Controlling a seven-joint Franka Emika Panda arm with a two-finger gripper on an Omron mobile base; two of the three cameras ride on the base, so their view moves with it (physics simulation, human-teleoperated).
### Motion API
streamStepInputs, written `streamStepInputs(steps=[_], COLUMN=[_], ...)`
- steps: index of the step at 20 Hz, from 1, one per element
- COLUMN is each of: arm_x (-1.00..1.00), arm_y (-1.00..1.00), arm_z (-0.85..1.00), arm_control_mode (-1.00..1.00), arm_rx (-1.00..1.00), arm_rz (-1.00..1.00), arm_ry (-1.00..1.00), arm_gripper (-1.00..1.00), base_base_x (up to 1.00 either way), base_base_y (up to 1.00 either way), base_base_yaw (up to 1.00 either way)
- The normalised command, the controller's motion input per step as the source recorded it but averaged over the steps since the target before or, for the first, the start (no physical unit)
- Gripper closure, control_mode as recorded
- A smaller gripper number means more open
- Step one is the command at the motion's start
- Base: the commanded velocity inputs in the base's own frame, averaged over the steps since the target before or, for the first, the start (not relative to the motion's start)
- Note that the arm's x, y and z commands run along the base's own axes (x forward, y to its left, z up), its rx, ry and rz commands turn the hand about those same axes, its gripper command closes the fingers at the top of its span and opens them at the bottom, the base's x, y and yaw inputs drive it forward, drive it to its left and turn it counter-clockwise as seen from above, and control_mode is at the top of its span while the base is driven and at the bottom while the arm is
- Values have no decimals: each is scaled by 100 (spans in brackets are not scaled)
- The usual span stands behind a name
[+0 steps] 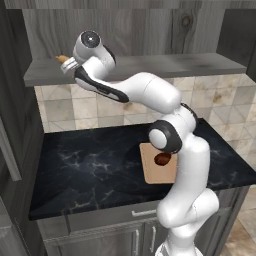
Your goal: Open the cabinet, retrieve the rolling pin, and place it next to the meat on the cutting board to prepare for tenderizing.
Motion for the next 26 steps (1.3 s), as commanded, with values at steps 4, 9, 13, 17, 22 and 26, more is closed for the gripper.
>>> streamStepInputs(steps=[4, 9, 13, 17, 22, 26], arm_x=[13, 5, -5, -59, -85, -66], arm_y=[23, 7, 1, 0, -4, -37], arm_z=[-31, -23, -26, 0, 5, 18], arm_control_mode=[-100, -100, -100, -100, -100, -100], arm_rx=[0, 0, 0, 0, 0, 4], arm_rz=[0, 0, 1, 0, -3, -6], arm_ry=[0, 2, -5, -23, -27, -14], arm_gripper=[100, 100, 100, 100, 100, 100], base_base_x=[0, 0, 0, 0, 0, 0], base_base_y=[0, 0, 0, 0, 0, 0], base_base_yaw=[0, 0, 0, 0, 0, 0])
